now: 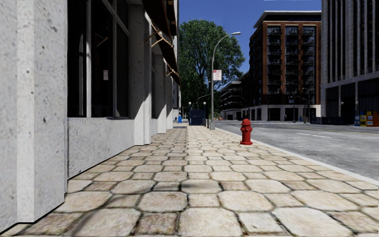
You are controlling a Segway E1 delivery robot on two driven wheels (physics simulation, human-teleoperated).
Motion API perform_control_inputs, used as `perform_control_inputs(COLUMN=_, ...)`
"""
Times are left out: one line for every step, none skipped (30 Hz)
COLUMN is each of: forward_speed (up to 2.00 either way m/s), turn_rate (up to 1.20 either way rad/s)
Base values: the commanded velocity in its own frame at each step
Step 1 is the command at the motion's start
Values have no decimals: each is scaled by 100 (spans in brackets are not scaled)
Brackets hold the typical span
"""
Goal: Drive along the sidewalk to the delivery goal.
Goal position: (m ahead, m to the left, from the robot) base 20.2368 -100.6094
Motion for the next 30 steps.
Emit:
perform_control_inputs(forward_speed=200, turn_rate=0)
perform_control_inputs(forward_speed=200, turn_rate=0)
perform_control_inputs(forward_speed=200, turn_rate=0)
perform_control_inputs(forward_speed=200, turn_rate=0)
perform_control_inputs(forward_speed=200, turn_rate=0)
perform_control_inputs(forward_speed=200, turn_rate=0)
perform_control_inputs(forward_speed=200, turn_rate=0)
perform_control_inputs(forward_speed=200, turn_rate=0)
perform_control_inputs(forward_speed=200, turn_rate=0)
perform_control_inputs(forward_speed=200, turn_rate=0)
perform_control_inputs(forward_speed=200, turn_rate=0)
perform_control_inputs(forward_speed=200, turn_rate=0)
perform_control_inputs(forward_speed=200, turn_rate=0)
perform_control_inputs(forward_speed=200, turn_rate=0)
perform_control_inputs(forward_speed=200, turn_rate=0)
perform_control_inputs(forward_speed=200, turn_rate=0)
perform_control_inputs(forward_speed=200, turn_rate=0)
perform_control_inputs(forward_speed=200, turn_rate=0)
perform_control_inputs(forward_speed=200, turn_rate=0)
perform_control_inputs(forward_speed=200, turn_rate=0)
perform_control_inputs(forward_speed=200, turn_rate=0)
perform_control_inputs(forward_speed=200, turn_rate=0)
perform_control_inputs(forward_speed=200, turn_rate=0)
perform_control_inputs(forward_speed=200, turn_rate=0)
perform_control_inputs(forward_speed=200, turn_rate=0)
perform_control_inputs(forward_speed=200, turn_rate=0)
perform_control_inputs(forward_speed=200, turn_rate=0)
perform_control_inputs(forward_speed=200, turn_rate=0)
perform_control_inputs(forward_speed=200, turn_rate=0)
perform_control_inputs(forward_speed=200, turn_rate=0)
